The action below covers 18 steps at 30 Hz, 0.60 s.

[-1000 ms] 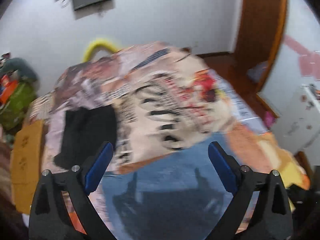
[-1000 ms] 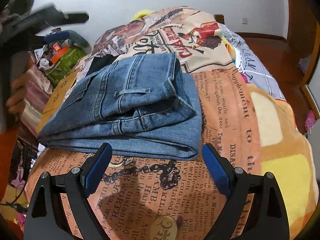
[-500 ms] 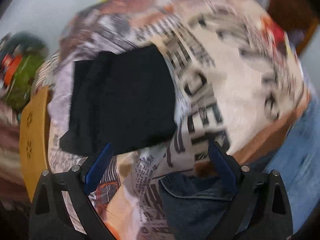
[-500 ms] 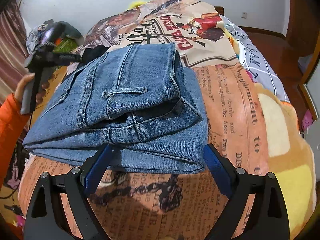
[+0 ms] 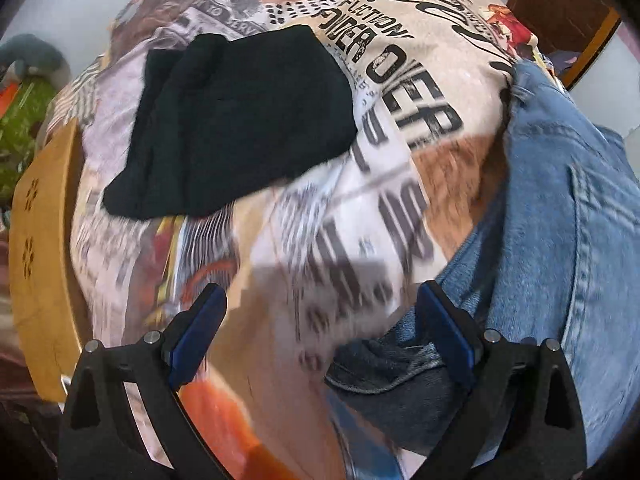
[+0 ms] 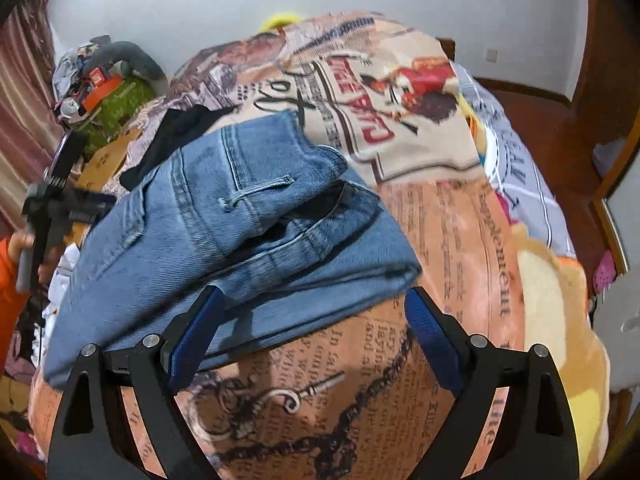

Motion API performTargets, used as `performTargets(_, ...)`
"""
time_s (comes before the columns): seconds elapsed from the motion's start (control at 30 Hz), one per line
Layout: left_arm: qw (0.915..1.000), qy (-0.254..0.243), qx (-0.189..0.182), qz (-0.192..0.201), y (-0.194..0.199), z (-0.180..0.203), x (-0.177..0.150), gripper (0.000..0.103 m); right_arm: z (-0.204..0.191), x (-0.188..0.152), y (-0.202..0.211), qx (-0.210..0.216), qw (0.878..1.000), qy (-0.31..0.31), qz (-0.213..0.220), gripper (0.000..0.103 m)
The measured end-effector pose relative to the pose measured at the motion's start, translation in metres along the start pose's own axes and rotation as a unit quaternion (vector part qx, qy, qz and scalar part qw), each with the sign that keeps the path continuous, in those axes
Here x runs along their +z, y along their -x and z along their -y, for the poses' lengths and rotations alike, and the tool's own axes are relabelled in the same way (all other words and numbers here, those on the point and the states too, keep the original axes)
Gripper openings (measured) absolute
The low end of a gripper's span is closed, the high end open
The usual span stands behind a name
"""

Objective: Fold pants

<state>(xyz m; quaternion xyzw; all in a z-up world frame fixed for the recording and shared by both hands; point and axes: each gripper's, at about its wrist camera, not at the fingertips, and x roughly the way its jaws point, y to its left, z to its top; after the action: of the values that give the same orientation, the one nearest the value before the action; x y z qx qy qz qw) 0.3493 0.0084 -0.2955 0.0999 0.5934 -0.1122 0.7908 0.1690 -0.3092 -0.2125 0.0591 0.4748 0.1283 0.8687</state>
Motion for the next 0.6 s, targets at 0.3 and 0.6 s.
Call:
performTargets(0.3, 0.9992, -0.006, -0.035, 0.016, 0.044, 0.025, -0.064, 0.097, -0.003, -0.018, 0.034, 0.002, 0.999, 0.009, 0.033, 0.09)
performTargets(0.6, 0.9975, -0.027, -0.05, 0.042, 0.071, 0.079, -0.088, 0.097, 0.0, -0.026, 0.049, 0.008, 0.999, 0.001, 0.037, 0.09)
